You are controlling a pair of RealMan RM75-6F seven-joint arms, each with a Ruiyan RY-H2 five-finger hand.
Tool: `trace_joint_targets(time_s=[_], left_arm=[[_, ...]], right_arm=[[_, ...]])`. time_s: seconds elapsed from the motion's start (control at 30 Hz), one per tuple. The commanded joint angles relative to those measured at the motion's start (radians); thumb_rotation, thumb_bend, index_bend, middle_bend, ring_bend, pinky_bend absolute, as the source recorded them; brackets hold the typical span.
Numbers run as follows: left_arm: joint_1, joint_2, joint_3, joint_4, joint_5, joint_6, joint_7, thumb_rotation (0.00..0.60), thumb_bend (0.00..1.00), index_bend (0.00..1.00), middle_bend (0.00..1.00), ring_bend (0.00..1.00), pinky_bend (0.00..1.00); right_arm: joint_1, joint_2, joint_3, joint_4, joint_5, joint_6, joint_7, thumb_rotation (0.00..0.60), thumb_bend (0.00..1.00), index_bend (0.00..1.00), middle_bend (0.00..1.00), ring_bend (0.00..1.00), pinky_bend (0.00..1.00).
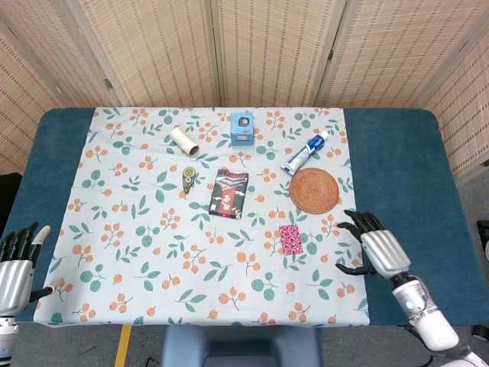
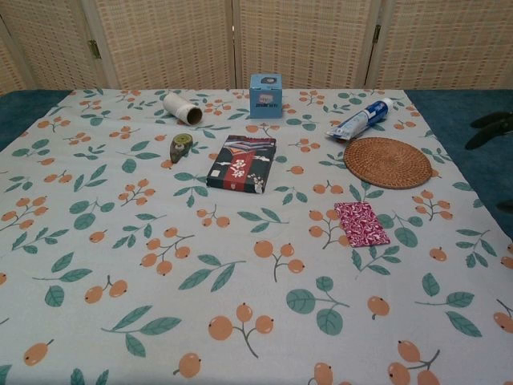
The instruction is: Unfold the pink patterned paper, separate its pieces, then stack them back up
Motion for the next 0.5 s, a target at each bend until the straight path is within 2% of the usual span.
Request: trace_joint_targets(time_s=[0.03, 0.17, 0.5], left_arm=[[0.004, 0.002, 0.002, 0.002, 0.001, 0.003, -0.006, 0.600, 0.23, 0.04, 0.02, 0.07, 0.00], [0.006, 0.001, 0.003, 0.005, 0.006, 0.007, -0.012, 0.600, 0.23, 0.05, 0.02, 0.08, 0.00], [0.010, -0.001, 0.004, 0.011, 0.012, 0.009, -0.022, 0.600, 0.23, 0.07, 0.02, 0.09, 0.00]], right_arm=[[0.038, -0.045, 0.016, 0.024, 0.015, -0.040, 0.035, 0.278, 0.23, 0.27, 0.06, 0.00, 0.00], [0.078, -0.087, 0.025, 0.055, 0.041, -0.089, 0.043, 0.236, 0.23, 0.31, 0.07, 0.00, 0.00], [0.169, -0.183, 0.031, 0.128, 0.158, -0.201, -0.062, 0.232, 0.23, 0.31, 0.07, 0.00, 0.00]])
